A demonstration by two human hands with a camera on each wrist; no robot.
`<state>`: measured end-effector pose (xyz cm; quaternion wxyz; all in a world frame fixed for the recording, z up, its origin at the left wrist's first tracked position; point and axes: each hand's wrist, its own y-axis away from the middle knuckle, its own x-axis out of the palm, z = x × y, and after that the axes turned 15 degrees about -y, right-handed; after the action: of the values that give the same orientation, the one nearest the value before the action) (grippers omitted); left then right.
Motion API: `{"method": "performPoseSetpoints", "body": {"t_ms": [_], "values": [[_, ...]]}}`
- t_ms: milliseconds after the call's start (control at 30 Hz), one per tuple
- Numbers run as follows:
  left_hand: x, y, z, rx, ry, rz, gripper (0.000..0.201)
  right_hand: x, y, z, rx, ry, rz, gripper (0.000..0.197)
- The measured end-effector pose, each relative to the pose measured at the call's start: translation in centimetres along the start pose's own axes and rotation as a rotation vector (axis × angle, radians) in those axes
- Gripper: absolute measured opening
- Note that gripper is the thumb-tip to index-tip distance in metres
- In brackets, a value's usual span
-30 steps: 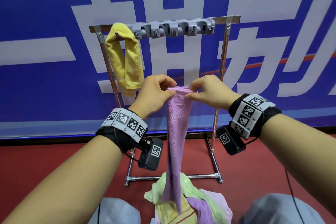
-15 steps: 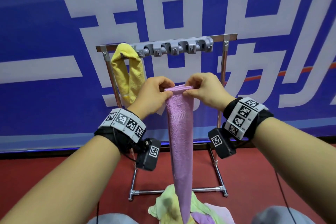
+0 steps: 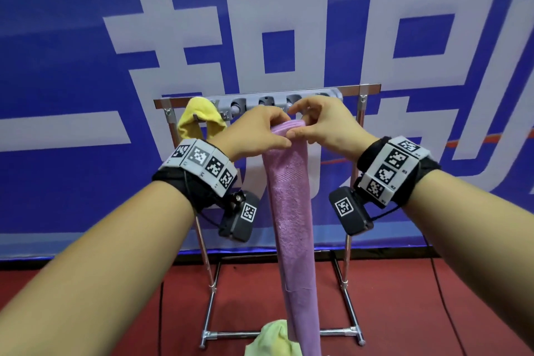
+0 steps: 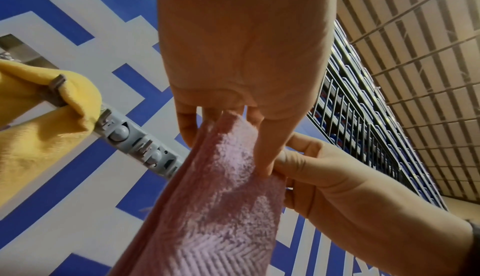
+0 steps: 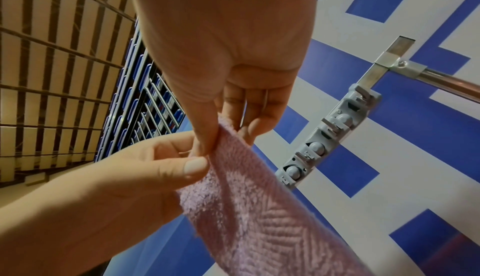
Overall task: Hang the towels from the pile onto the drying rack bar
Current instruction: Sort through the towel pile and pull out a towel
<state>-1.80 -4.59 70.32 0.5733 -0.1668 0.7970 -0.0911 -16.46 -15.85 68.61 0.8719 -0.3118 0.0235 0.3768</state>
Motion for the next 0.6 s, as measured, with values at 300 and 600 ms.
{"method": "performPoseSetpoints", "body": {"t_ms": [300, 600], "values": [[-0.9, -2.9, 0.1, -0.018, -0.146, 0.042, 0.006, -0.2, -1.4, -1.3, 0.045, -0.145, 0.006, 0.047], [-1.9, -4.1, 1.4, -0.099, 0.075, -0.309, 0.008, 1.9, -1.0, -5.2, 0.23, -0.211, 0.152, 0.029]]}}
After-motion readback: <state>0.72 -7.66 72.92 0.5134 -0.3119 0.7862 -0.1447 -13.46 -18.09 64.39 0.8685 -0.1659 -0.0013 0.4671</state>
